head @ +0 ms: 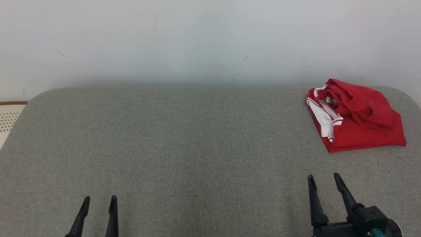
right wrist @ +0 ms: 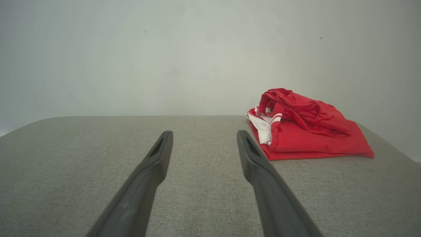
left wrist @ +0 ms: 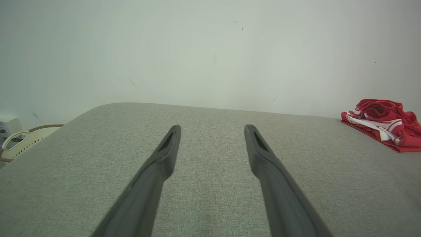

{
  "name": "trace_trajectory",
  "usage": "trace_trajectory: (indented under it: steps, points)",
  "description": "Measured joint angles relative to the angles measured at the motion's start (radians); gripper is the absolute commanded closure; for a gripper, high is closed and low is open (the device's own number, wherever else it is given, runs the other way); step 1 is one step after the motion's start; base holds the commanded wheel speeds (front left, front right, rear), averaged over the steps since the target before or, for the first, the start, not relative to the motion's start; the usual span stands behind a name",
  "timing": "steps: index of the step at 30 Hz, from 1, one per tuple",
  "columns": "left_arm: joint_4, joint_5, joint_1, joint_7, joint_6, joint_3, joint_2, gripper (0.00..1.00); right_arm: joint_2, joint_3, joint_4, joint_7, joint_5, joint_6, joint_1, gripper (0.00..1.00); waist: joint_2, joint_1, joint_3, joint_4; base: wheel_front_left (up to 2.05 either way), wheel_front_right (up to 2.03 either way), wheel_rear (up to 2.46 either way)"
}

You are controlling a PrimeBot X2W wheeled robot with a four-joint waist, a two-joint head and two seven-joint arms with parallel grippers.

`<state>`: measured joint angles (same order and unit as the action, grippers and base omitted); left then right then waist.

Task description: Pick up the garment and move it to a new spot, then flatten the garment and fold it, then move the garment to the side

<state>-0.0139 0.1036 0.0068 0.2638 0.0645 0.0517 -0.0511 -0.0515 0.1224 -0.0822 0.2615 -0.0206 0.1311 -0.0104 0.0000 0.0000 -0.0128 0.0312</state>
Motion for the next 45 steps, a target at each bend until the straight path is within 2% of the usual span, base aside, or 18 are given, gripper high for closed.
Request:
trace_trajectory:
  steps: [9, 10, 16, 30, 45]
  points:
    - [0.006, 0.001, 0.008, 0.000, 0.005, 0.004, 0.000, 0.00, 0.000, -0.002, 0.001, 0.000, -0.004, 0.000, 0.000, 0.00, 0.0000, 0.0000, -0.001, -0.004, 0.00, 0.00, 0.00]
    - [0.002, 0.001, 0.008, 0.000, 0.005, 0.004, 0.000, 1.00, 0.000, -0.002, -0.003, -0.001, -0.004, 0.000, 0.002, 1.00, 0.0000, 0.0000, -0.001, -0.003, 0.00, 0.00, 0.00]
    - [-0.051, 0.022, 0.017, -0.021, 0.005, 0.007, 0.005, 1.00, 0.000, -0.001, -0.046, -0.008, -0.030, 0.000, 0.032, 1.00, 0.0000, 0.0000, -0.001, -0.004, 0.00, 0.00, 0.00]
    - [-0.087, 0.288, 0.008, -0.119, 0.013, 0.068, 0.006, 1.00, 0.000, 0.005, -0.094, -0.047, -0.327, 0.000, -0.007, 1.00, 0.0000, 0.0000, 0.002, -0.007, 0.00, 0.00, 0.00]
    - [-0.117, 0.533, -0.014, -0.202, 0.022, 0.119, 0.006, 1.00, 0.000, 0.010, -0.135, -0.080, -0.595, 0.000, -0.051, 1.00, 0.0000, 0.0000, 0.005, -0.010, 0.00, 0.00, 0.00]
